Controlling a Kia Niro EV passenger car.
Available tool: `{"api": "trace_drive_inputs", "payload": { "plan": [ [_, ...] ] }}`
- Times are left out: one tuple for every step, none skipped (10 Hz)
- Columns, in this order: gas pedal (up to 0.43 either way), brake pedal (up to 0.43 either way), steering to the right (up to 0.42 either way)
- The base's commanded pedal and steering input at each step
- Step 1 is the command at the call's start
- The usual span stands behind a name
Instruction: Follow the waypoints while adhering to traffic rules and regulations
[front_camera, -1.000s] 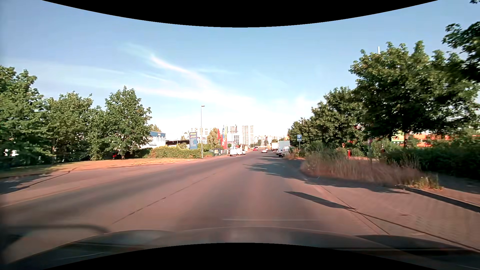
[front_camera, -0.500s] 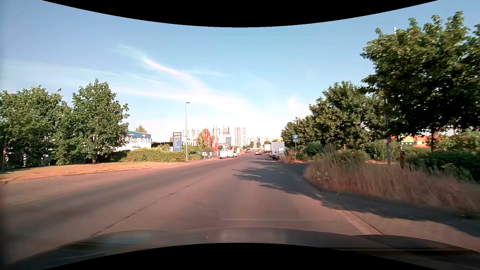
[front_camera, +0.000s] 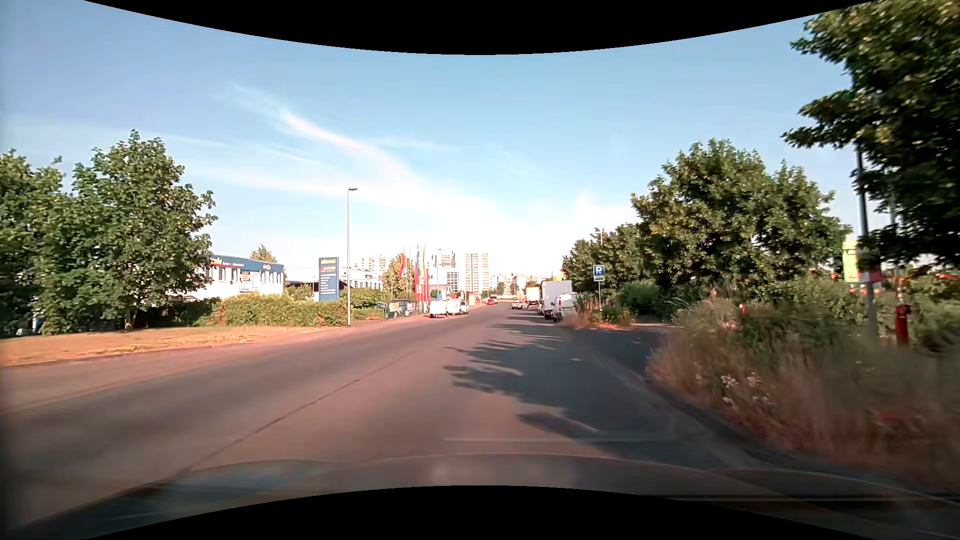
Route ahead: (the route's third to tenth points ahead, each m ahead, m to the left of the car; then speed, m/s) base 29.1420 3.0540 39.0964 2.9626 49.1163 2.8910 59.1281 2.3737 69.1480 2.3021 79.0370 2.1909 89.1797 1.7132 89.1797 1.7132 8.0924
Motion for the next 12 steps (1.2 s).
{"api": "trace_drive_inputs", "payload": {
  "plan": [
    [0.240,0.000,0.004],
    [0.248,0.000,0.004],
    [0.268,0.000,0.003],
    [0.280,0.000,0.001],
    [0.287,0.000,-0.001],
    [0.311,0.000,-0.003],
    [0.311,0.000,-0.004],
    [0.311,0.000,-0.004],
    [0.319,0.000,-0.004],
    [0.319,0.000,-0.004],
    [0.331,0.000,-0.004],
    [0.331,0.000,-0.004]
  ]
}}
